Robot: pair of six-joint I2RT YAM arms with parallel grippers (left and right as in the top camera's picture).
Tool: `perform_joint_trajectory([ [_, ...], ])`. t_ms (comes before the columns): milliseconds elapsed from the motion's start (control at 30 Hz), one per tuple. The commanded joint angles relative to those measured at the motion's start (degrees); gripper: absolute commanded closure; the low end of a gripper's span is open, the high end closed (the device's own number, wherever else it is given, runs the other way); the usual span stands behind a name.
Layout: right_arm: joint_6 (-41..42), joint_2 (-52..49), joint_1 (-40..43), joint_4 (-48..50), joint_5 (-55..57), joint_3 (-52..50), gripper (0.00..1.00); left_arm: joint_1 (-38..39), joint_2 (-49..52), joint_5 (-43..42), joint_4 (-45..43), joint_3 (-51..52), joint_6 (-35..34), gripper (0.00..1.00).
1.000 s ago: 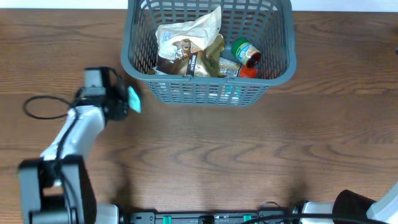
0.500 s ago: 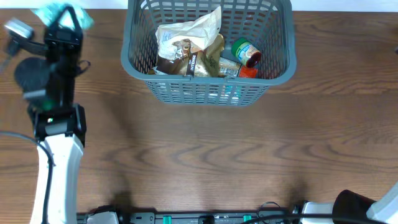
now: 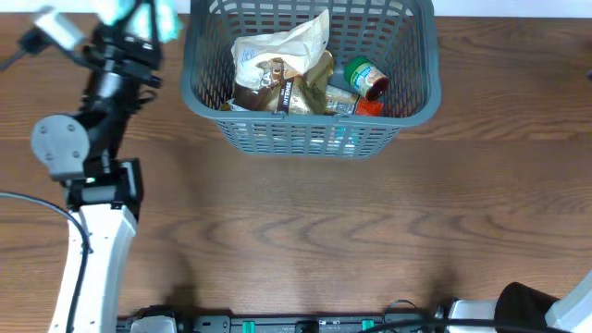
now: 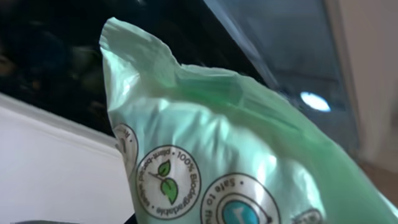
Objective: Pack container
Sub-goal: 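Lift the green pack with the left gripper and drop it into the basket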
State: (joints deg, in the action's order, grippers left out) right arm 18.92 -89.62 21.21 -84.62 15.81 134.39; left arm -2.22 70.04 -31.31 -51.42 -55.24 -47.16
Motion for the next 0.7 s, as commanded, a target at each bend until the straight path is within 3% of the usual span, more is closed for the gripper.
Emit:
perform_joint_trajectory([
  [0, 0.76, -0.28, 0.46, -0.09, 0.02, 0.04, 0.01, 4.2, 0.04, -4.31, -0.28, -1.62, 11.45, 0.94],
  [267, 0.76, -0.28, 0.46, -0.09, 0.02, 0.04, 0.01, 11.74, 2.43, -6.8, 11.72, -10.01, 24.79, 0.94],
  [667, 0.76, -0.28, 0.46, -0.09, 0.02, 0.04, 0.01, 15.17, 13.64, -7.21, 44.61, -31.34, 46.58, 0.94],
])
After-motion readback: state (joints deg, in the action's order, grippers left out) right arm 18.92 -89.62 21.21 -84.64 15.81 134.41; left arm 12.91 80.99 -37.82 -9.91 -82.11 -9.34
